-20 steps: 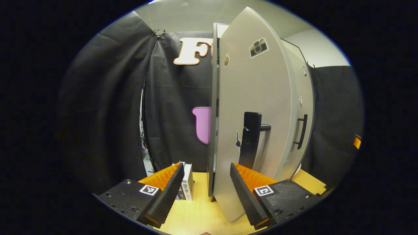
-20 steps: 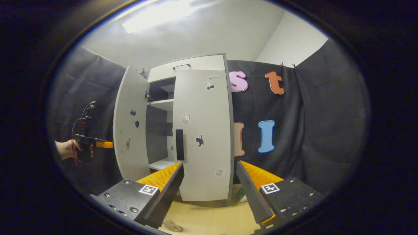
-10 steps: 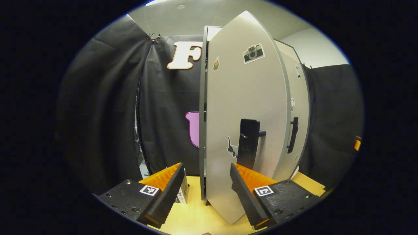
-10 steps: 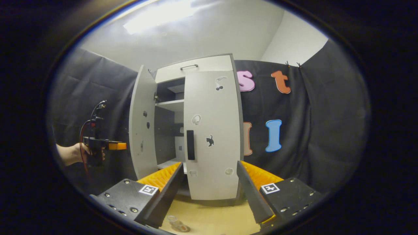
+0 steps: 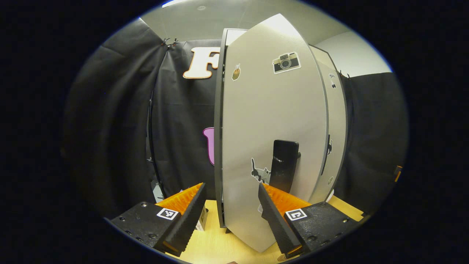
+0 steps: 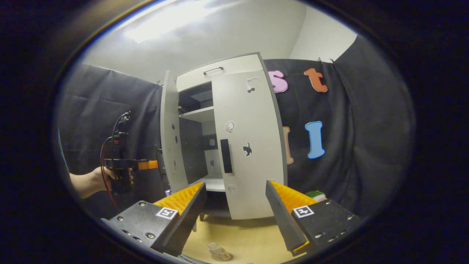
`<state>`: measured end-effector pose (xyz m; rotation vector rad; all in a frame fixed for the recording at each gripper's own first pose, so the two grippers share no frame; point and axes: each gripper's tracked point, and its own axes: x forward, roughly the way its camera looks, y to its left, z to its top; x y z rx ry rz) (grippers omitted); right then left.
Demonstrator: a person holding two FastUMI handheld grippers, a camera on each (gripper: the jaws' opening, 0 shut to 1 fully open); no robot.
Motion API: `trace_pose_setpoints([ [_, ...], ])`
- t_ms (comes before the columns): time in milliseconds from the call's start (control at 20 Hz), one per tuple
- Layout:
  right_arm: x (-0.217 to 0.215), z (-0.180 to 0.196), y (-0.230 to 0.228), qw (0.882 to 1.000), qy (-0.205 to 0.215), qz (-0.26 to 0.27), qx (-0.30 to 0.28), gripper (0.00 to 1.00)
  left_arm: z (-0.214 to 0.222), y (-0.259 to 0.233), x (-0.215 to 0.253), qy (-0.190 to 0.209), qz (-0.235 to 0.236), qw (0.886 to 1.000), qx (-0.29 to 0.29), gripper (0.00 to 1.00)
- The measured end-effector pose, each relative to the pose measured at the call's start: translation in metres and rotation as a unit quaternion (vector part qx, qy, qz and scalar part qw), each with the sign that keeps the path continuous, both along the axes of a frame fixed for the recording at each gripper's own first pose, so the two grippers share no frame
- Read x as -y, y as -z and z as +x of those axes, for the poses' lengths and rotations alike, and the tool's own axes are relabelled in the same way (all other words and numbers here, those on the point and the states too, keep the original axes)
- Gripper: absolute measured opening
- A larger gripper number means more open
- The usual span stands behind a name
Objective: Grasp the bottle in the cabinet with the left hand and place it on the coaster, then close the right door with the right hand and the left door with the left hand.
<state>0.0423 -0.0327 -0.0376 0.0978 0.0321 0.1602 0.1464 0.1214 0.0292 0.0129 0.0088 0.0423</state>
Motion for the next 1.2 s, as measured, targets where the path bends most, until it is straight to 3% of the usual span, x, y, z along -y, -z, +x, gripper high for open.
trace_pose_setpoints([
  [100, -0.001, -0.004, 0.001, 1.0, 0.005, 0.001, -0.002, 0.99, 0.006, -0.001, 0.01, 0.008, 0.001, 1.0, -0.004, 0.85],
  [150, 0.001, -0.008, 0.001, 1.0, 0.008, -0.002, -0.001, 0.97, 0.007, 0.0, 0.015, 0.011, -0.001, 1.0, -0.006, 0.91],
  [250, 0.006, -0.018, 0.0, 1.0, 0.011, -0.016, 0.005, 0.99, 0.008, 0.002, 0.025, 0.016, -0.002, 1.0, -0.013, 0.85],
  [350, 0.015, -0.029, 0.004, 0.999, 0.02, -0.028, 0.002, 0.99, 0.005, 0.001, 0.035, 0.016, 0.004, 1.0, -0.015, 0.93],
  [400, 0.019, -0.035, 0.006, 0.999, 0.024, -0.029, 0.001, 0.97, 0.002, 0.001, 0.04, 0.017, 0.007, 1.0, -0.016, 0.9],
  [600, 0.027, -0.056, 0.01, 0.999, 0.029, -0.017, -0.008, 0.97, -0.025, -0.001, 0.057, 0.015, 0.012, 1.0, -0.013, 0.93],
  [950, 0.033, -0.065, -0.002, 0.999, 0.043, -0.002, 0.002, 0.99, -0.09, -0.003, 0.061, -0.031, 0.031, 0.999, 0.01, 0.94],
  [1200, 0.024, -0.057, -0.023, 0.997, 0.078, 0.009, -0.003, 0.97, -0.122, -0.01, 0.064, -0.026, -0.005, 1.0, 0.014, 0.96],
])
